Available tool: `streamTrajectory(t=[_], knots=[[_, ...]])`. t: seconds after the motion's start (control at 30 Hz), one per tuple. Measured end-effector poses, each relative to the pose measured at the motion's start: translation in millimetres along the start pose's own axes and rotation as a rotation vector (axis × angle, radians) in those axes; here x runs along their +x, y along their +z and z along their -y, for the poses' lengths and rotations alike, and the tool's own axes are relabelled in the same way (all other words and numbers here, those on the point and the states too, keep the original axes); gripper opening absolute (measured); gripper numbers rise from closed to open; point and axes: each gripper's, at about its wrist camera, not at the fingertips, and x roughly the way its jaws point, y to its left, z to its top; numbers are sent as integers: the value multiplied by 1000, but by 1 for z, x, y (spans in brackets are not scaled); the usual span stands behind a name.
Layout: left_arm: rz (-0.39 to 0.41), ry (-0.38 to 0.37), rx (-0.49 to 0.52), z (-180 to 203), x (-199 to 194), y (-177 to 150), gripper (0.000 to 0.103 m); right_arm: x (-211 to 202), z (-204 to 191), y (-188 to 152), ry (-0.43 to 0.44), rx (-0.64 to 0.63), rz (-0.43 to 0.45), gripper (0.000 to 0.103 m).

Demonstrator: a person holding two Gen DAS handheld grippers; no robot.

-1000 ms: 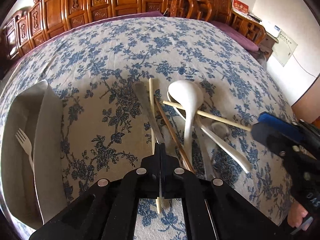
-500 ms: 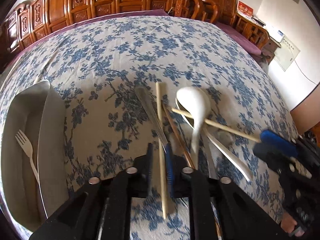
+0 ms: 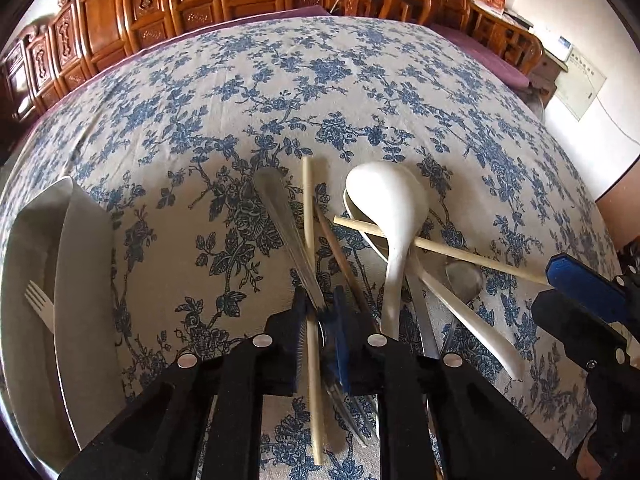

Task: Organize utensils
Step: 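Reach into the utensil pile and grasp a metal fork with the left gripper, then grasp a wooden chopstick with the right gripper while the left gripper lifts the metal fork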

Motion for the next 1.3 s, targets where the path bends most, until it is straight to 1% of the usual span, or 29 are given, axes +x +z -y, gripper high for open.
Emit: streamTrajectory(t=[0.23,0.33,0.43,0.77,1.03,1.13,1.3], knots=[[27,3,-19,-7,-3,-3,7,1,-2,-1,-1,-6,-2,28],[52,-3,-21,-9,-9,-2,6,1,-1,-1,-1,-5,-3,28],[76,-7,-13,-7,-15,-1,6,1,-1,-1,-1,-6,-3,28],[113,-24,12,-3,-34,-4,6,2,-4,-1,-2,-20,-10,28],[143,-35,-16,-16,-57,-22,6,5,-7,-4,23,-14,-27,28],[154,-41,-27,-21,-66,-31,6,5,-16,-8,38,-16,-38,28],[168,-57,-32,-25,-80,-46,6,5,-41,-25,75,-31,-81,28]])
